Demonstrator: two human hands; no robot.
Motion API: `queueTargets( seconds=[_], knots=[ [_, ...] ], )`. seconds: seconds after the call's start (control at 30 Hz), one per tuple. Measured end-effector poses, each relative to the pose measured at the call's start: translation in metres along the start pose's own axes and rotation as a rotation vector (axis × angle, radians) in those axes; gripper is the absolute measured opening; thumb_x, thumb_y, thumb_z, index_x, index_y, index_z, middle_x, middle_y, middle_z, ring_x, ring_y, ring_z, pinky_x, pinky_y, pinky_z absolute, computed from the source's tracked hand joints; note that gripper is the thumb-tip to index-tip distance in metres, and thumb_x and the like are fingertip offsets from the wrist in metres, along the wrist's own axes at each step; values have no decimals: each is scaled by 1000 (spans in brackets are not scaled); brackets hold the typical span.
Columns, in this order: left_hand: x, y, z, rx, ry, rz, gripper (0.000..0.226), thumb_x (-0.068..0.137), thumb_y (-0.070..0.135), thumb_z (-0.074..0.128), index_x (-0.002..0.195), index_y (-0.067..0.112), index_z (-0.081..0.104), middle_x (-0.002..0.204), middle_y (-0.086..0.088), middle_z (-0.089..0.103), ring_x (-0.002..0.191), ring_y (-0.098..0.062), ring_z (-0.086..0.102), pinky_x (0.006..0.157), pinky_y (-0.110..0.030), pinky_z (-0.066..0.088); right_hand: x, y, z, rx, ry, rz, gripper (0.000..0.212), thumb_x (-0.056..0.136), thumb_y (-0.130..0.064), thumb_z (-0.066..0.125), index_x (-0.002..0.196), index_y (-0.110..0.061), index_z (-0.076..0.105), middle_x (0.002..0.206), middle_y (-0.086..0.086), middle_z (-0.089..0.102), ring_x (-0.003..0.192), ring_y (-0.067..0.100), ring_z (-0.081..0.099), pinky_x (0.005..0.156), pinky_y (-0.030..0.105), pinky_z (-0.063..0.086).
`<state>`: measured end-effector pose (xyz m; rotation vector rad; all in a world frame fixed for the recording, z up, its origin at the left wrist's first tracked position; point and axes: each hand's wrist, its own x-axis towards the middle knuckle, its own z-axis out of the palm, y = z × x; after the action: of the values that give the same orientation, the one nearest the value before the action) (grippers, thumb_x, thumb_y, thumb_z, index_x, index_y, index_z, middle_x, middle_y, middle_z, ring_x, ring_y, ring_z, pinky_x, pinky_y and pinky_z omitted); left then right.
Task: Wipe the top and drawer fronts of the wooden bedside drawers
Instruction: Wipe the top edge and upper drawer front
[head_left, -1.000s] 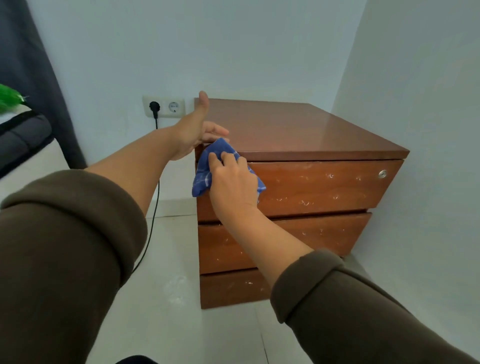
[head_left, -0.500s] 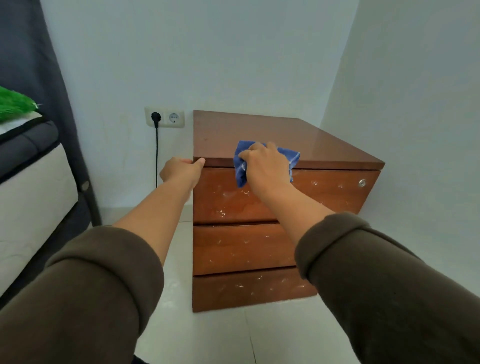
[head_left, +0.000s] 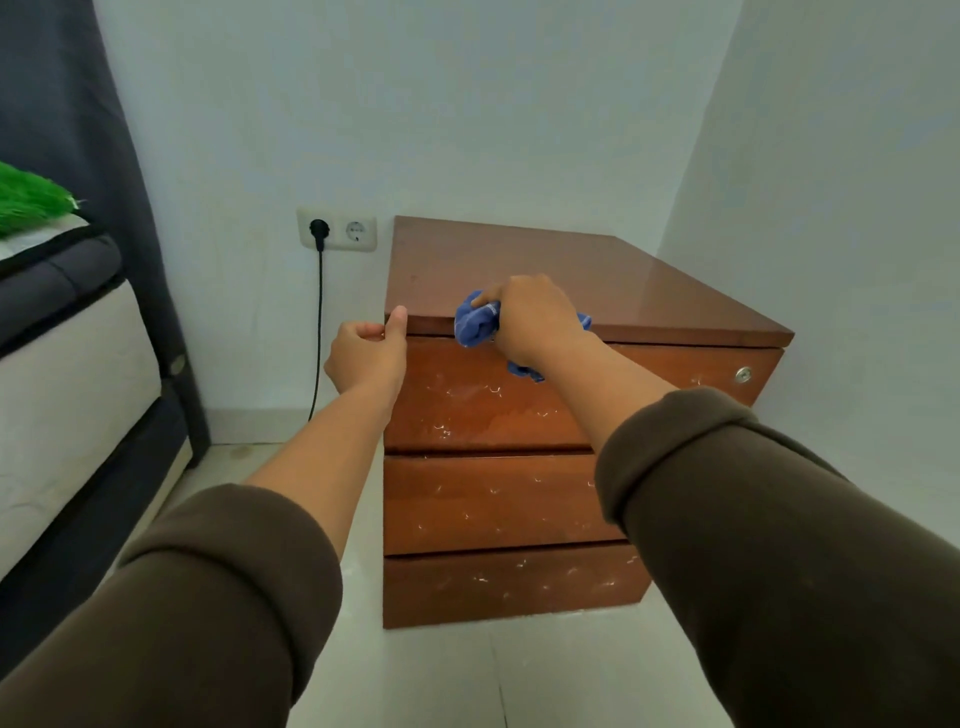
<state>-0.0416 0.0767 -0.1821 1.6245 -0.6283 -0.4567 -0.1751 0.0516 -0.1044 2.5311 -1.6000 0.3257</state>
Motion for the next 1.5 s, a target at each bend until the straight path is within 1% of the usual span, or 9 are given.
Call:
queueTargets(
  seconds=[0.1, 0.23, 0.63, 0.83, 1.0, 1.13, 1.27, 1.37, 1.5],
  knots=[
    [2, -4, 2, 23, -6, 11, 44, 90, 53, 52, 111, 14, 58, 103, 0, 58, 96, -17, 54, 75, -27, 41, 5, 0, 7, -40, 53, -18, 32, 85, 5, 49, 104, -10, 70, 79, 7, 57, 70, 20, 48, 63, 29, 38],
    [7, -12, 6, 70, -7, 72, 42, 92, 55, 47, 100, 15, 54, 96, 1, 55, 95, -18, 53, 79, -31, 45, 11, 1, 11, -1, 100, -30, 31, 84, 3, 52, 104, -12, 70, 86, 7, 66, 72, 20, 53, 63, 29, 41],
    [15, -21, 10, 124, -29, 226, 37, 95, 54, 39, 92, 17, 45, 83, 3, 50, 81, -16, 50, 72, -29, 41, 18, 4, 24, 137, 240, -3, 28, 83, 4, 48, 86, -17, 67, 73, 4, 53, 67, 23, 51, 58, 27, 35],
    [18, -21, 9, 98, -59, 204, 38, 94, 56, 41, 76, 22, 43, 82, 1, 53, 83, -18, 51, 73, -33, 44, 19, 6, 26, 145, 241, 13, 28, 85, 3, 50, 96, -15, 69, 75, 3, 54, 67, 22, 52, 58, 26, 36],
    [12, -18, 11, 9, -17, 90, 45, 90, 59, 46, 74, 17, 47, 77, -2, 54, 70, -14, 49, 58, -25, 40, 19, 4, 21, 149, 183, 18, 28, 86, 0, 47, 96, -15, 69, 78, 5, 60, 68, 23, 53, 60, 27, 36],
    [15, -18, -4, 39, -104, 9, 48, 92, 63, 37, 71, 21, 49, 79, 0, 57, 71, -14, 52, 65, -28, 44, 13, 4, 12, 154, 113, 4, 30, 86, 2, 46, 101, -11, 69, 84, 8, 63, 72, 22, 51, 63, 28, 35],
    [12, -20, -24, -121, -270, -21, 43, 100, 47, 32, 85, 23, 65, 98, 2, 67, 98, -16, 61, 95, -32, 46, 6, 0, -5, 181, 102, -34, 22, 83, 1, 45, 84, -7, 65, 78, 8, 64, 76, 27, 59, 65, 35, 42],
    [8, -16, -34, -149, -345, 30, 45, 103, 42, 29, 96, 19, 67, 98, 2, 66, 97, -14, 60, 95, -29, 43, -10, -20, -15, 216, 109, -160, 32, 82, -1, 50, 106, -10, 71, 98, 10, 69, 95, 27, 65, 74, 33, 49],
    [3, -14, -33, -166, -306, 40, 50, 103, 43, 22, 97, 15, 63, 98, -3, 64, 94, -16, 59, 92, -30, 45, -30, -46, -10, 119, -16, -336, 34, 85, -9, 56, 116, -20, 67, 87, 0, 47, 91, 18, 54, 70, 23, 32]
  ],
)
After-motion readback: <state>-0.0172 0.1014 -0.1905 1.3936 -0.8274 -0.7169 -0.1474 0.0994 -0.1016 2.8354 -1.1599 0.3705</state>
